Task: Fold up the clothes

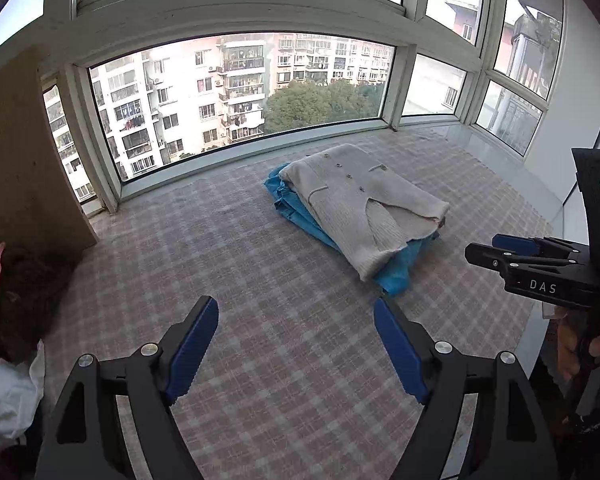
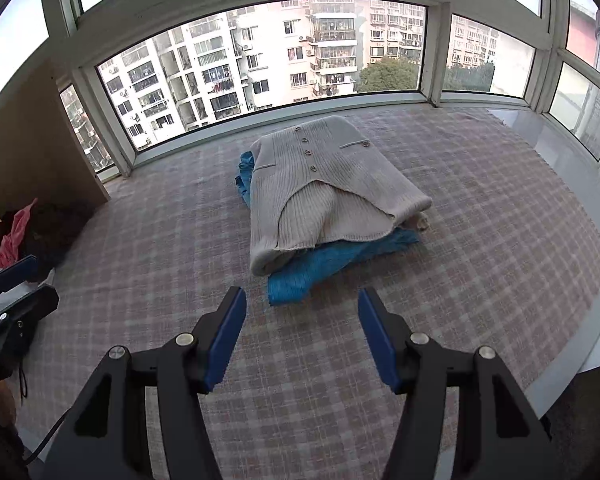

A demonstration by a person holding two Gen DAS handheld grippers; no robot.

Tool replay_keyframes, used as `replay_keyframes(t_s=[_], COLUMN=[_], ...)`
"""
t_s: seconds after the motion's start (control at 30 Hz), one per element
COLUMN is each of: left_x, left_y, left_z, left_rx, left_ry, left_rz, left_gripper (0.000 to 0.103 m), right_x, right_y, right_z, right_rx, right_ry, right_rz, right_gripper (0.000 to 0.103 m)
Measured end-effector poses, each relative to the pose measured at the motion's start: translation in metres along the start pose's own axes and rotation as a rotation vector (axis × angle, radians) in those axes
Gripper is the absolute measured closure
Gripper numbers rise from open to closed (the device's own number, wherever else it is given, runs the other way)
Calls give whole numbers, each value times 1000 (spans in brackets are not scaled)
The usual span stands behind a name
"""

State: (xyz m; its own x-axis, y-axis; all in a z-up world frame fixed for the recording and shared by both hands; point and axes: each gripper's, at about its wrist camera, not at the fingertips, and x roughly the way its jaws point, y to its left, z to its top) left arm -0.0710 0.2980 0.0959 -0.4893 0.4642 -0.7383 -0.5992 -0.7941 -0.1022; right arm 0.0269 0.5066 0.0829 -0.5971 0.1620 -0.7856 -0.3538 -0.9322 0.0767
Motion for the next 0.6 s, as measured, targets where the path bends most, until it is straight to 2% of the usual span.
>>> replay_keyframes(t_s=[0.17, 0.37, 0.6], left_x=[-24, -41, -52], left_y=[12, 15, 14], left_z=[-22, -39, -45], left_rx=[11, 21, 38], left_ry=[16, 31, 31], left_rz=[-20, -97, -107], left_gripper=[23, 23, 23], right_x=[-23, -43, -64], right_y=[21, 37, 41], right_z=[-23, -44, -63], right_rx=[2, 7, 39], right_ry=[-19, -29, -42], right_rz=[-36, -86, -146], right_gripper=[45, 45, 45])
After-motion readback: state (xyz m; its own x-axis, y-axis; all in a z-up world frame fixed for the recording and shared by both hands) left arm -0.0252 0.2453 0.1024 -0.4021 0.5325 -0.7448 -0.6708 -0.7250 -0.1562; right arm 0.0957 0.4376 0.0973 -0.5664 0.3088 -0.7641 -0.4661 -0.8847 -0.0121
